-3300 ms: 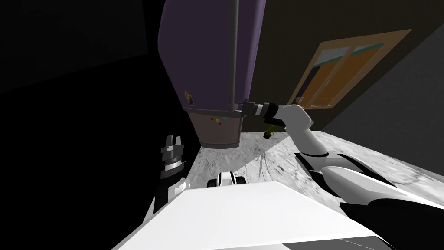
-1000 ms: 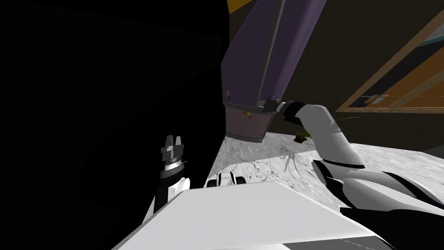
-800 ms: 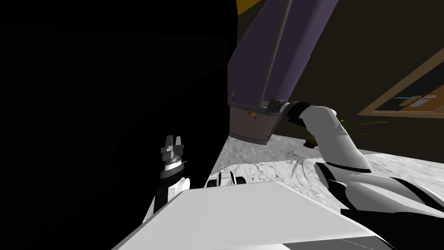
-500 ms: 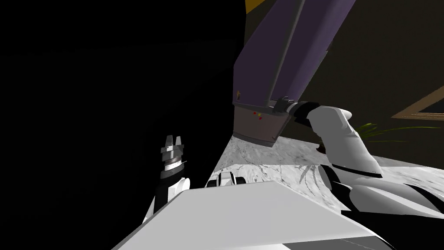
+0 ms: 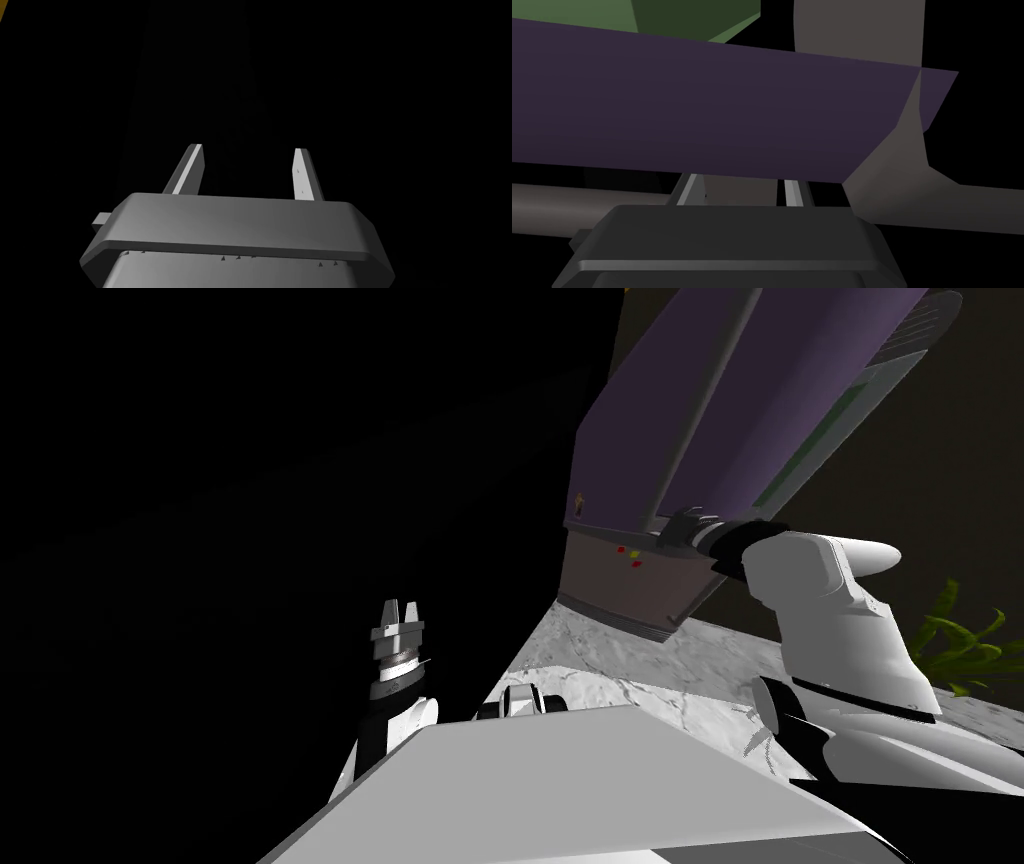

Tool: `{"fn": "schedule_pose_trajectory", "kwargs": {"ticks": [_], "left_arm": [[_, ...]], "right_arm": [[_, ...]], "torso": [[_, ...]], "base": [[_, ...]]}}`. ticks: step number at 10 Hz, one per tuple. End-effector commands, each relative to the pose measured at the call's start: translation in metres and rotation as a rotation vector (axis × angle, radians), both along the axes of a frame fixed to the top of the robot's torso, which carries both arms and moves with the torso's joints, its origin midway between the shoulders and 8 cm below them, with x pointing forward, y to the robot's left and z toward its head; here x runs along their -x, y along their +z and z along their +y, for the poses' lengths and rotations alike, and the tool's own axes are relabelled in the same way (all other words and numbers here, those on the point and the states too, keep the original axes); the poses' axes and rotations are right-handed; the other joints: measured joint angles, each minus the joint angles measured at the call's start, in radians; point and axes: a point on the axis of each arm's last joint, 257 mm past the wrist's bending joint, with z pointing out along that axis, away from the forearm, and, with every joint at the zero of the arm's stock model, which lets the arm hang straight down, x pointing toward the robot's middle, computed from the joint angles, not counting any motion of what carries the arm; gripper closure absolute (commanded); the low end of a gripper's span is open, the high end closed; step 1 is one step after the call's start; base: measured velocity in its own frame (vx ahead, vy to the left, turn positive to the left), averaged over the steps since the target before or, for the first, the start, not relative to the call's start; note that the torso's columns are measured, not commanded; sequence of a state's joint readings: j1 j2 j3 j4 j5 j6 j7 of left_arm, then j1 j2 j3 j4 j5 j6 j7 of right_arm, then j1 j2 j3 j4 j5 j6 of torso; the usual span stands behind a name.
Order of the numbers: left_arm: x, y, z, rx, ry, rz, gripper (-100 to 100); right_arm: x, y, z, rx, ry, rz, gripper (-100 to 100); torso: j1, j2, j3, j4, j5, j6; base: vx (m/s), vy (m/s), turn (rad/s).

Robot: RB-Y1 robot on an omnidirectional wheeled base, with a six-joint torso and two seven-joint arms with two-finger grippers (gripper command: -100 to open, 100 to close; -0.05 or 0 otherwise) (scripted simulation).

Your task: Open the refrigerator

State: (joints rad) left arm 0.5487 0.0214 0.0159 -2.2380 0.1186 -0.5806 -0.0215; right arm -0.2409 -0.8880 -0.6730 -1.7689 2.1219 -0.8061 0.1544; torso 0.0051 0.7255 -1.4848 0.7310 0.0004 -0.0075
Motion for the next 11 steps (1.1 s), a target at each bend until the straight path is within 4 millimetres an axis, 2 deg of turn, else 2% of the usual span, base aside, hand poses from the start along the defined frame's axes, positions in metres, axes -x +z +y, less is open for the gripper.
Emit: {"fn": "schedule_pose_trajectory", "kwargs": {"ticks": [1,2,3,4,6,7,8,9,11], "left_arm": [[0.000,0.000,0.000,0.000,0.000,0.000,0],[0.000,0.000,0.000,0.000,0.000,0.000,0],[0.000,0.000,0.000,0.000,0.000,0.001,0],[0.000,0.000,0.000,0.000,0.000,0.000,0],[0.000,0.000,0.000,0.000,0.000,0.000,0],[0.000,0.000,0.000,0.000,0.000,0.000,0],[0.000,0.000,0.000,-0.001,0.000,0.001,0],[0.000,0.000,0.000,0.000,0.000,0.000,0],[0.000,0.000,0.000,0.000,0.000,0.000,0]], "right_arm": [[0.022,0.012,-0.044,0.028,-0.118,-0.022,100],[0.026,0.016,-0.049,0.024,-0.128,-0.034,100],[0.042,-0.012,-0.085,-0.008,-0.210,0.024,100],[0.050,-0.006,-0.098,0.007,-0.249,0.016,100],[0.074,0.011,-0.126,0.025,-0.333,-0.018,100],[0.078,0.014,-0.129,0.021,-0.341,-0.027,100],[0.097,-0.014,-0.162,-0.001,-0.426,0.034,100],[0.111,-0.007,-0.174,0.005,-0.466,0.020,100],[0.140,0.009,-0.198,0.009,-0.543,-0.018,100]], "torso": [[-0.006,-0.002,-0.001,0.002,0.002,-0.001],[-0.008,-0.005,-0.005,0.004,0.005,-0.003],[-0.007,-0.007,-0.007,0.005,0.007,-0.004],[-0.001,-0.005,-0.005,-0.001,0.002,-0.005],[-0.007,-0.003,-0.003,0.002,0.001,0.000],[-0.012,-0.006,-0.006,0.002,0.004,-0.005],[-0.012,-0.009,-0.010,0.004,0.007,-0.007],[-0.005,-0.006,-0.006,-0.001,0.001,-0.004],[-0.010,0.000,0.000,0.002,-0.001,0.001]], "base": [[-0.026,0.042,0.355],[-0.011,0.004,0.160],[-0.111,0.105,0.319],[-0.121,0.147,0.421],[-0.034,0.076,0.367],[-0.019,0.014,0.208],[-0.104,0.129,0.343],[-0.108,0.174,0.363],[-0.010,0.073,0.369]]}}
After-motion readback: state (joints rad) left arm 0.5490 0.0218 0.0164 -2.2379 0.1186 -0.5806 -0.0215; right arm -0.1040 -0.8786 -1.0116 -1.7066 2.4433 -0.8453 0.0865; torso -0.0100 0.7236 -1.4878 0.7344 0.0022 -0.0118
